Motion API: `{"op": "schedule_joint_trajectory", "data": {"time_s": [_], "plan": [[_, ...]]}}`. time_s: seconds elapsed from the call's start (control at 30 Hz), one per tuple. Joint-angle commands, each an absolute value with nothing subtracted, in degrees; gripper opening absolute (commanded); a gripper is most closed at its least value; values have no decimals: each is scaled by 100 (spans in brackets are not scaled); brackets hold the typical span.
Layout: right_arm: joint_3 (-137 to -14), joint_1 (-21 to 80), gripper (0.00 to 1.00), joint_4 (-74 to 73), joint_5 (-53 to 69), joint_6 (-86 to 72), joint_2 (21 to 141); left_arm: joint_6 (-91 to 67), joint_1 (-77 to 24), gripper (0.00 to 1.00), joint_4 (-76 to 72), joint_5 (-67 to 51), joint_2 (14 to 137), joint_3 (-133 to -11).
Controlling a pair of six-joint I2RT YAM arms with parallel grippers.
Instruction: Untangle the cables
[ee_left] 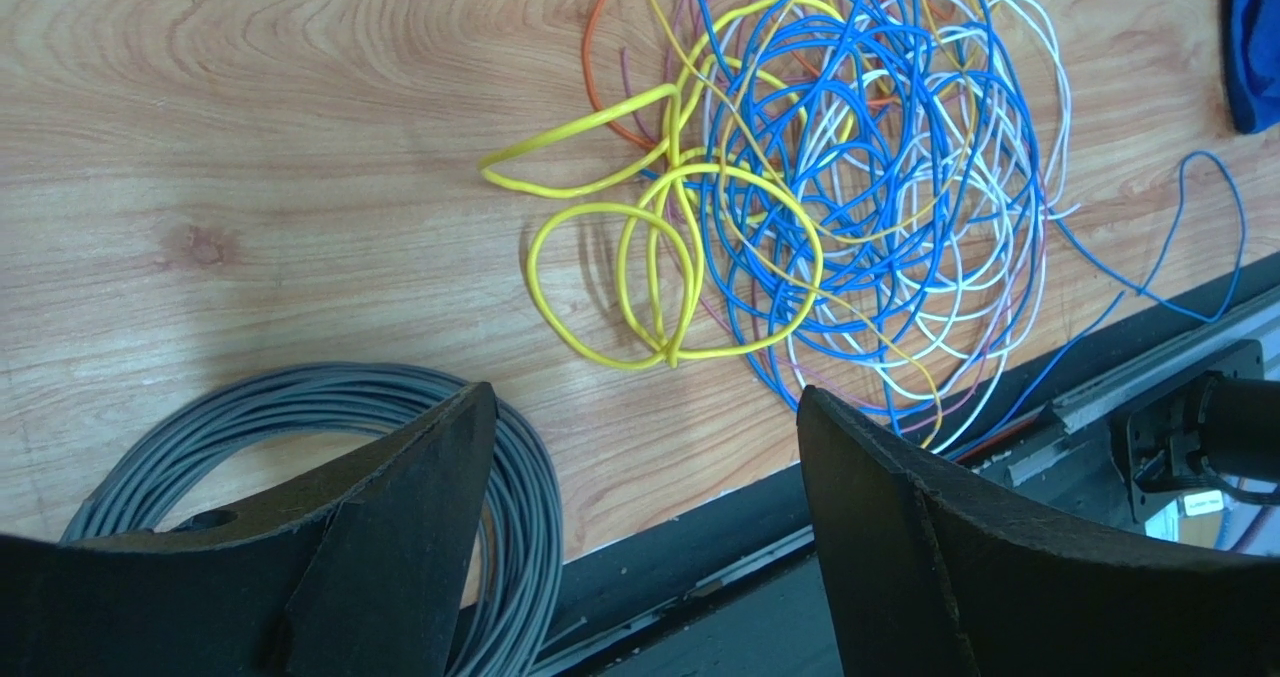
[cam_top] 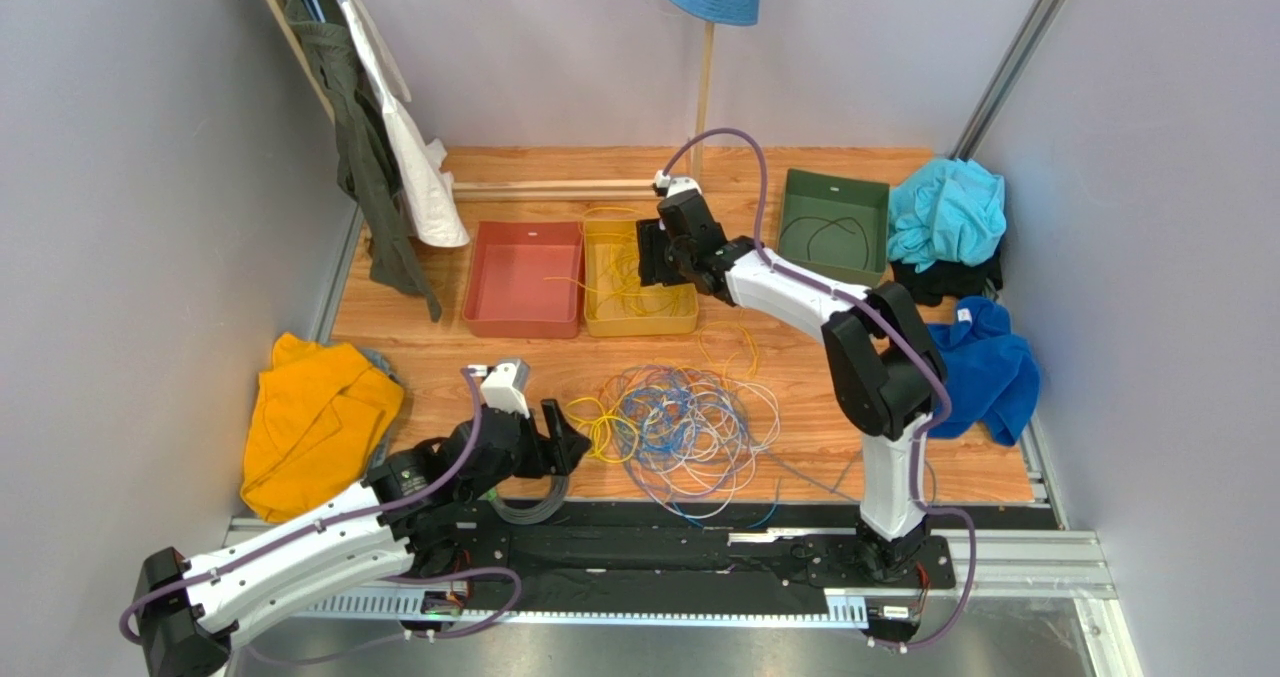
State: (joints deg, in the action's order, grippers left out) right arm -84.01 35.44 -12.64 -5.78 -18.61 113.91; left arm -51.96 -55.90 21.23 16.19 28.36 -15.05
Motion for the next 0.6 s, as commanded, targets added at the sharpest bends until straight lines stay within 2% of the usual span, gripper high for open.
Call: {"op": "schedule_joint_trajectory", "data": {"time_s": [0.0, 0.17, 0.33, 0.43, 0.53, 0.57], "plan": [[-8201, 3682, 61, -1046, -1265, -1767, 10521, -5150, -5581, 82, 2267, 1661, 2795, -1775], [-7833, 3867, 61, -1108, -2265, -1539, 9959, -5072, -5581, 81, 2732, 1801, 2585, -2109], [-7646, 3929, 62, -1072, -2110, -1512, 9580, -4913, -5572, 81, 3294, 2214, 2321, -2548], [-7445, 3920, 58, -976, -1996, -1529, 9484, -4852, -5581, 81, 3602, 2416, 2233, -2812], [-7313, 3929, 38, -695, -1802, -1573, 9422, -4773, -5581, 81, 3849, 2609, 2127, -3040], [-7339, 3920, 26, -677, -1784, -1582, 9448, -4738, -5581, 81, 3902, 2645, 2057, -3085]]}}
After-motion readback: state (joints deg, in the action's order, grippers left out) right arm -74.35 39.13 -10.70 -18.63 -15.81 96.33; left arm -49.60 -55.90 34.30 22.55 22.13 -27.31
